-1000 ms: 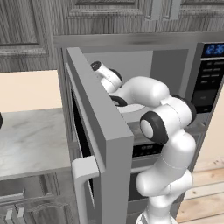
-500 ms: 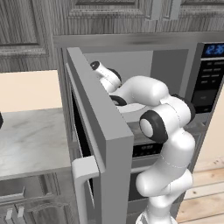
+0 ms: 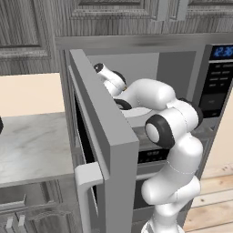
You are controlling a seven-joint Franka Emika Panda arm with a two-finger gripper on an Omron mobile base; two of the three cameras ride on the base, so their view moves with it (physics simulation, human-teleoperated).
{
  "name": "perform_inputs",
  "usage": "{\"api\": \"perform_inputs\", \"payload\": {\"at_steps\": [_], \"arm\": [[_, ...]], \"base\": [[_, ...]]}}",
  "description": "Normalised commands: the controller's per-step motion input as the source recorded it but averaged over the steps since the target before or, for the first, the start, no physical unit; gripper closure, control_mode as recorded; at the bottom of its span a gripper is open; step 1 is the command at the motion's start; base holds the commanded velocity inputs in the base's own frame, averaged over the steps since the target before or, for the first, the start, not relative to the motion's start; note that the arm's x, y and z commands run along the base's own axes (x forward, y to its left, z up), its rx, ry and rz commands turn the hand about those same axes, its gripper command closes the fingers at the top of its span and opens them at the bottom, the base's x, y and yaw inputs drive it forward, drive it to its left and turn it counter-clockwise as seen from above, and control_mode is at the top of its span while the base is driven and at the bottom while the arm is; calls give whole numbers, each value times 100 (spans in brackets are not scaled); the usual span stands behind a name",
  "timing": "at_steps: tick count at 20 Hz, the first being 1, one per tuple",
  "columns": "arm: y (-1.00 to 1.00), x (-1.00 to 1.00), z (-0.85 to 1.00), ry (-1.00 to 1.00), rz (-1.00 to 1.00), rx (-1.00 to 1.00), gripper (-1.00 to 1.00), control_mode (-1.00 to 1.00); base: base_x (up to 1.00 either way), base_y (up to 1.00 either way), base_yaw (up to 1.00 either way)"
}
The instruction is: Pick the cup of tea, navigate to the dining table, and place it on the saucer.
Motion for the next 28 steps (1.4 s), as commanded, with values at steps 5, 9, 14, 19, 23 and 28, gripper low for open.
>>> {"api": "perform_inputs", "payload": {"at_steps": [5, 9, 14, 19, 23, 28], "arm": [[0, 0, 0, 0, 0, 0, 100, -100], [-1, 0, 0, 0, 0, 0, 100, -100], [-2, -9, 0, 0, -1, 0, 100, -100], [-16, -35, 0, 0, -1, 0, 100, -100], [-10, -35, 0, 1, 0, 0, 100, -100], [-17, -17, 0, 6, 0, 0, 100, -100]], "base": [[0, 0, 0], [0, 0, 0], [0, 0, 0], [0, 0, 0], [0, 0, 0], [0, 0, 0]]}}
